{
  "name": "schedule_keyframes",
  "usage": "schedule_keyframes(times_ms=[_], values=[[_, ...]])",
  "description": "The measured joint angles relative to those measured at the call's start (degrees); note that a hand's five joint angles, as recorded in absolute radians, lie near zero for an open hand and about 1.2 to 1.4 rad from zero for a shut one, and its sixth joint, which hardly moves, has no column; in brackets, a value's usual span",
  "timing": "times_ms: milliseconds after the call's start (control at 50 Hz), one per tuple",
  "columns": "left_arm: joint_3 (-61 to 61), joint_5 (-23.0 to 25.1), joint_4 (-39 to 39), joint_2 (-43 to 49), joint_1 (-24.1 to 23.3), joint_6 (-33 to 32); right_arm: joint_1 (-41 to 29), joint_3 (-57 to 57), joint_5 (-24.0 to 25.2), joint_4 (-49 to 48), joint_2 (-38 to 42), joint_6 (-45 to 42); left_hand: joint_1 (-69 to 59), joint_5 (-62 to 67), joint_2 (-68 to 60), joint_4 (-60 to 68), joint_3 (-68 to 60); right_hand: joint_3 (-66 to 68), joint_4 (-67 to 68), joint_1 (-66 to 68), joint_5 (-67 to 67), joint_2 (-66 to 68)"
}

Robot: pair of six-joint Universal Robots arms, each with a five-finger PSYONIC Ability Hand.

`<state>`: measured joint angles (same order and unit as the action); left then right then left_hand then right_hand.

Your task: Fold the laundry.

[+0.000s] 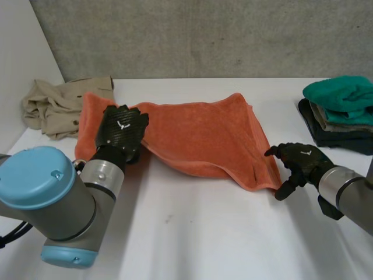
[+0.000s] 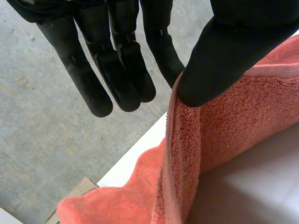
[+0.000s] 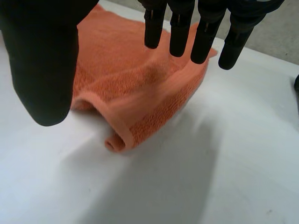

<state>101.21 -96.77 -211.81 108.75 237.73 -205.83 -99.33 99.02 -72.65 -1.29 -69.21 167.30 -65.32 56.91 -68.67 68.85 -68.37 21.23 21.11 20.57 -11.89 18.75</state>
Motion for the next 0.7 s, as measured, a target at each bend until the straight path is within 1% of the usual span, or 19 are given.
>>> schedule_keyframes(times_ms=[60, 160, 280, 300, 340, 380, 420, 480, 520, 560, 580, 620, 640, 660, 680, 700], values=[[-0.78, -0.02, 0.03, 0.11, -0.01, -0.01, -0.65, 0.07, -0.30, -2.24, 1.76, -0.75, 0.00, 0.00, 0.00, 0.00, 0.00, 0.91, 1.09, 1.56, -1.02, 0.04], [-1.34, -0.06, 0.03, 0.43, -0.03, 0.03, -2.67, -0.94, -2.00, -6.63, 5.48, -1.65, 0.00, 0.00, 0.00, 0.00, 0.00, 3.92, 4.53, 4.88, -4.09, 5.81], [-1.18, -0.15, 0.04, 0.79, 0.03, 0.10, -3.80, -2.38, -3.61, -9.11, 8.71, -2.89, 0.00, 0.00, 0.00, 0.00, 0.00, 9.19, 9.65, 10.35, -9.01, 11.54], [-1.10, -0.16, 0.05, 0.84, 0.04, 0.12, -4.21, -3.22, -4.04, -9.70, 10.07, -3.36, 0.00, 0.00, 0.00, 0.00, 0.00, 17.77, 17.89, 18.57, -17.14, 20.43], [-0.95, -0.17, 0.06, 0.91, 0.07, 0.15, -4.51, -3.94, -4.29, -10.03, 11.12, -3.68, 0.00, 0.00, 0.00, 0.00, 0.00, 21.05, 21.07, 21.08, -20.13, 23.74], [-0.70, -0.18, 0.08, 0.94, 0.09, 0.21, -4.71, -5.00, -4.79, -10.40, 12.20, -3.92, 0.00, 0.00, 0.00, 0.00, 0.00, 37.04, 37.18, 35.45, -36.16, 40.87], [-0.49, -0.20, 0.10, 0.95, 0.09, 0.26, -4.68, -5.53, -5.32, -10.66, 12.67, -4.00, 0.00, 0.00, 0.00, 0.00, 0.00, 44.54, 44.84, 40.89, -43.91, 47.74], [-0.03, -0.23, 0.30, 0.94, 0.08, 0.36, -4.43, -5.78, -6.41, -11.51, 12.35, -4.04, 0.00, 0.00, 0.00, 0.00, 0.00, 46.56, 47.14, 41.24, -45.48, 48.92], [0.41, -0.23, 0.68, 0.91, 0.07, 0.42, -4.19, -5.22, -6.87, -12.27, 10.67, -4.10, 0.01, 0.00, 0.00, 0.00, 0.00, 46.64, 47.27, 41.24, -45.48, 48.92], [0.89, -0.19, 1.27, 0.81, 0.07, 0.53, -4.04, -4.54, -7.04, -12.76, 8.87, -4.18, 2.70, -2.24, 3.92, -4.10, 3.76, 46.64, 47.27, 41.24, -45.49, 48.92], [1.18, -0.11, 1.75, 0.75, 0.07, 0.65, -3.93, -3.72, -7.10, -13.11, 6.49, -4.43, 16.68, -14.71, 17.82, -16.80, 17.44, 46.64, 47.29, 41.24, -45.60, 48.92], [1.65, 0.16, 2.91, 0.57, 0.09, 1.01, -3.81, -2.77, -7.13, -13.29, 3.57, -5.03, 32.80, -29.25, 31.13, -31.38, 30.52, 46.64, 47.32, 41.24, -45.79, 48.92], [1.92, 0.42, 3.85, 0.43, 0.14, 1.34, -3.76, -2.26, -7.11, -13.29, 2.06, -5.50, 41.48, -38.59, 40.12, -40.58, 39.62, 46.64, 47.34, 41.24, -45.90, 48.92], [2.12, 0.70, 4.77, 0.31, 0.23, 1.69, -3.68, -1.91, -7.10, -13.27, 0.95, -6.01, 41.48, -38.59, 40.12, -40.58, 39.62, 46.64, 47.38, 41.24, -45.88, 48.92], [2.31, 1.16, 6.11, 0.08, 0.46, 2.30, -3.55, -1.54, -7.08, -13.21, -0.19, -6.74, 48.76, -48.87, 50.02, -50.78, 49.62, 46.64, 47.41, 41.24, -45.89, 48.92], [2.38, 1.41, 6.77, -0.06, 0.62, 2.63, -3.48, -1.37, -7.07, -13.16, -0.63, -7.09, 48.76, -48.87, 50.02, -50.78, 49.62, 46.64, 47.42, 41.24, -45.90, 48.92]])
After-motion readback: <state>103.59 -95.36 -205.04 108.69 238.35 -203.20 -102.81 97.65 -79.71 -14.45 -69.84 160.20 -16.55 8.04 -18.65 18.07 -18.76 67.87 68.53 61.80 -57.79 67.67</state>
